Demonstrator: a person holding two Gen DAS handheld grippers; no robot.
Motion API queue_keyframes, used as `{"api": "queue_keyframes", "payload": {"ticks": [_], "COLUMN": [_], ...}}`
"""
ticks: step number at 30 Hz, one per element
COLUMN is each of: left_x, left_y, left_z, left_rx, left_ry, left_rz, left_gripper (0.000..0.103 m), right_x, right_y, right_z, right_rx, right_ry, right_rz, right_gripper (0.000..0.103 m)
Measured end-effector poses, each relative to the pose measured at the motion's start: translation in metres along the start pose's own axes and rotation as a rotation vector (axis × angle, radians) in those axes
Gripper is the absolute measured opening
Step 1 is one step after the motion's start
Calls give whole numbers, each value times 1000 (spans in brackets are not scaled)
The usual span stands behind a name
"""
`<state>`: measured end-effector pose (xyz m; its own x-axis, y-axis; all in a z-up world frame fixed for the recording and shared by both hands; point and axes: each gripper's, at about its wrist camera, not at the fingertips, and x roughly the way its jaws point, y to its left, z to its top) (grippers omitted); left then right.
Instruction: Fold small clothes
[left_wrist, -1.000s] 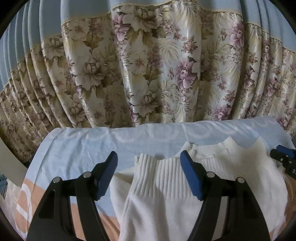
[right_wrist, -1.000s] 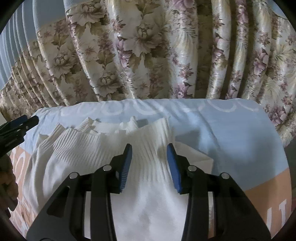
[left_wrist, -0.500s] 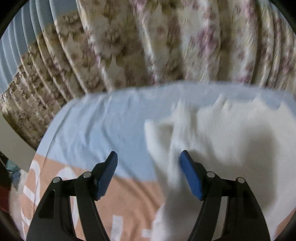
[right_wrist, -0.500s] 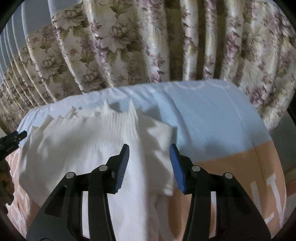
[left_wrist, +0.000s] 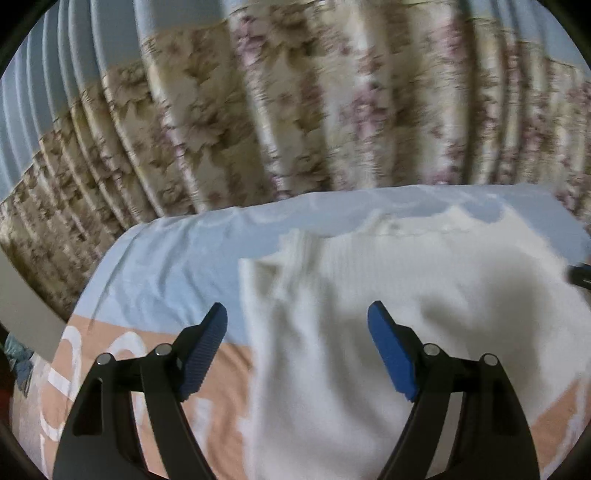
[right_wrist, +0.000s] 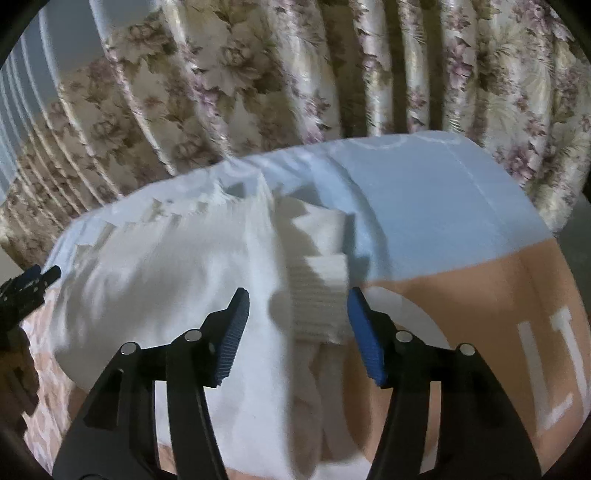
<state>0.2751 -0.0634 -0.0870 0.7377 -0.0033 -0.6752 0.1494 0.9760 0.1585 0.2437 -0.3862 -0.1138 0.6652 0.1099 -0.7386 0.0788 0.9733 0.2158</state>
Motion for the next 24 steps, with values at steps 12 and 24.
{"api": "queue_keyframes", "payload": {"ticks": [12, 24], "left_x": [-18, -26], "left_y": [-59, -78], "left_z": [-47, -62], "left_rx": [-47, -93], "left_ry": [84, 100], "left_rz": [-149, -240], "left_gripper": [79, 79], "right_x": [32, 44], "right_y": [-23, -8], "right_z": [-12, -6], "right_rx": [54, 31], "right_ry": [62, 68], "right_rz": [-7, 103], "right_gripper": [83, 37]}}
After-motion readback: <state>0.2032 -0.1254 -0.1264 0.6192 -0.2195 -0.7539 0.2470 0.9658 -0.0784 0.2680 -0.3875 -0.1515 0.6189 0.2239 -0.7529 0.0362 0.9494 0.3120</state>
